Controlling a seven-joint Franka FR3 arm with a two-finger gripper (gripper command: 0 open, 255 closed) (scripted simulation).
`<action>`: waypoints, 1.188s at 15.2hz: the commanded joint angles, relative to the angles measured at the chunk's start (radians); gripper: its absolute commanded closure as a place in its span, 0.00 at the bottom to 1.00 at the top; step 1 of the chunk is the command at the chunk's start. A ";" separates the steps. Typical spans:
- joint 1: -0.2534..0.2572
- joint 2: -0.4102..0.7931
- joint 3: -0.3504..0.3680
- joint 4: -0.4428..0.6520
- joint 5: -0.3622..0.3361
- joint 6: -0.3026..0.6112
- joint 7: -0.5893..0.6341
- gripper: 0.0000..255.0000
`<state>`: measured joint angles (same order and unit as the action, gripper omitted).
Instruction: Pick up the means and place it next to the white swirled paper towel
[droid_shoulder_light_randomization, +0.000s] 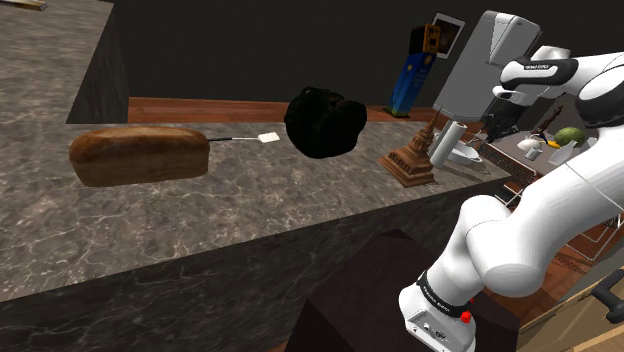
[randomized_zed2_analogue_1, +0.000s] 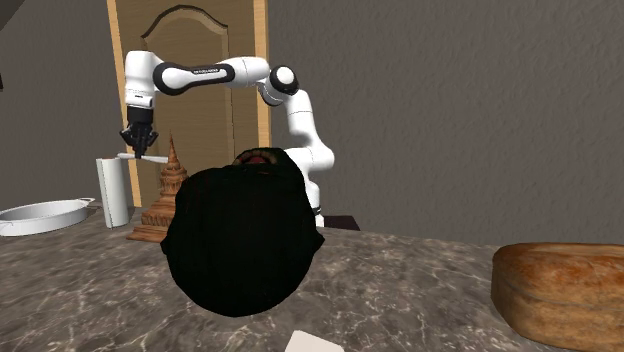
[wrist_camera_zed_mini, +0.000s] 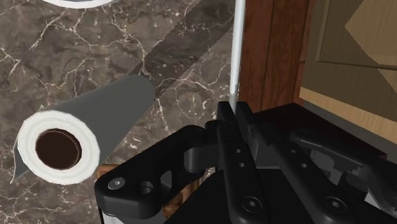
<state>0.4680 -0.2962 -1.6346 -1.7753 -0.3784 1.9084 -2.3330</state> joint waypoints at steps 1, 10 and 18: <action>0.014 -0.006 -0.016 -0.019 -0.010 0.023 0.008 1.00; 0.051 -0.033 -0.072 -0.115 -0.053 0.129 0.042 1.00; 0.110 -0.069 -0.147 -0.182 -0.109 0.215 0.082 1.00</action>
<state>0.5727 -0.3615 -1.7743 -1.9472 -0.4810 2.1122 -2.2562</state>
